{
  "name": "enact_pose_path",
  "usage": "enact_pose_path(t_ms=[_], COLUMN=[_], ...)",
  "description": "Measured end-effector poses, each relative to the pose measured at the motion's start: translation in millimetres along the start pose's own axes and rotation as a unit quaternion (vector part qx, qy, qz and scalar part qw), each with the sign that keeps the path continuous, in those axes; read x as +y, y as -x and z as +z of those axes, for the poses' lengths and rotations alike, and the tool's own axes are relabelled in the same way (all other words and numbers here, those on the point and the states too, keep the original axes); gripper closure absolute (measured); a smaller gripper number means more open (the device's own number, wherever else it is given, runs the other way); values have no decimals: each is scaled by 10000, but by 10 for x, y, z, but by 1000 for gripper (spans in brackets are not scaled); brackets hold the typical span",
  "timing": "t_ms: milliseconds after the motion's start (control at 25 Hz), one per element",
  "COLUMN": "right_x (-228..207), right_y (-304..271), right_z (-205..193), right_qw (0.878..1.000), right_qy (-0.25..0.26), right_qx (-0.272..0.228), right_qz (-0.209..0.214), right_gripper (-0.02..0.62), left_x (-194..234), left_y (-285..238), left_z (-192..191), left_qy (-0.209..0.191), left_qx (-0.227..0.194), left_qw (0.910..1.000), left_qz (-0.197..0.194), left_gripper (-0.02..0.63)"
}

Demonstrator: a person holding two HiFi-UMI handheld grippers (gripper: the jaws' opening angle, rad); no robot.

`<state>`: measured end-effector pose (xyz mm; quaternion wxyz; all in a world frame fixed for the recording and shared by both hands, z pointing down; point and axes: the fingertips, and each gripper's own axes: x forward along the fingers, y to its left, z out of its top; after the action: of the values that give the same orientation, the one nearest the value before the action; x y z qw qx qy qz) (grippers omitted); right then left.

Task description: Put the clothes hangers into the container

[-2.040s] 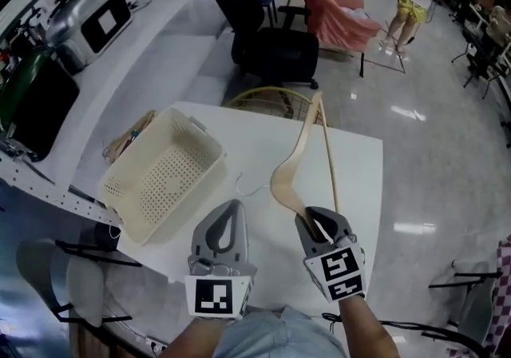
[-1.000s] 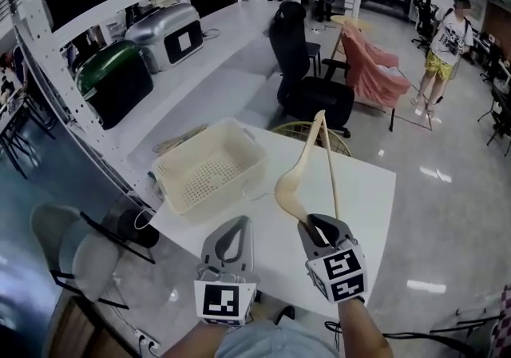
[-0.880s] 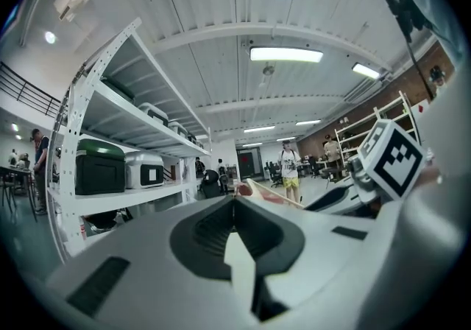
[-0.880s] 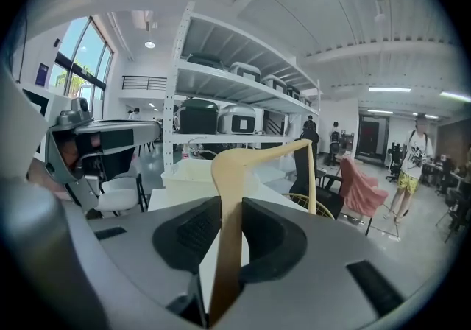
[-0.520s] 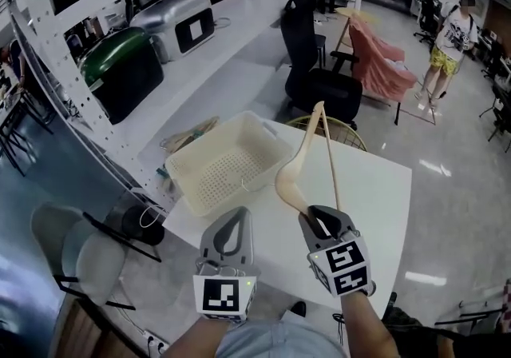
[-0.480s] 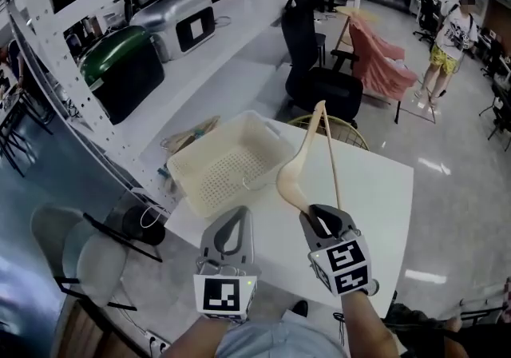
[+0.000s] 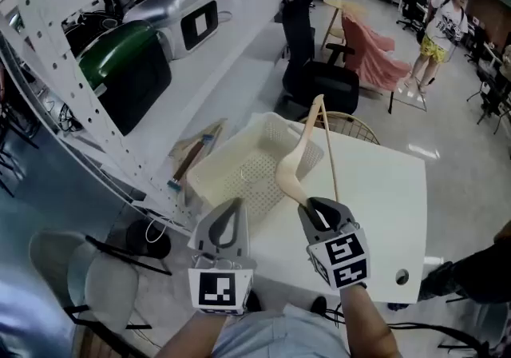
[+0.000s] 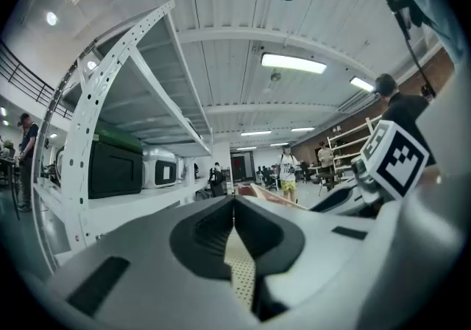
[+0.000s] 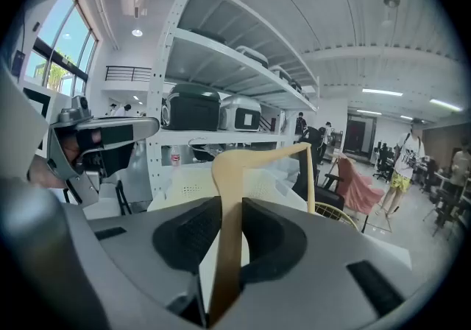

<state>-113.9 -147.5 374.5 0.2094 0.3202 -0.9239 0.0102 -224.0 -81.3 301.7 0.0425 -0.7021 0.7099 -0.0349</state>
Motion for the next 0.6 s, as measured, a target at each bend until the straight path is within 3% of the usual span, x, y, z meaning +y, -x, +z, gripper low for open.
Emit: enact_pose_path(t_ms=[280,600], right_x=[313,405], right_y=[-279,-453], right_z=[239,306], right_qw=[9999,9999], right_qy=[52,52], right_qx=[-14,86], right_qz=[-153,-96], right_gripper=[500,500], left_x=[434,599], left_y=[49,-23], left_z=[-90,-201], left_qy=[3,-44], left_qx=[-54,-28], left_qw=[9998,9998], left_qz=[-178,-216], left_gripper=[594,594])
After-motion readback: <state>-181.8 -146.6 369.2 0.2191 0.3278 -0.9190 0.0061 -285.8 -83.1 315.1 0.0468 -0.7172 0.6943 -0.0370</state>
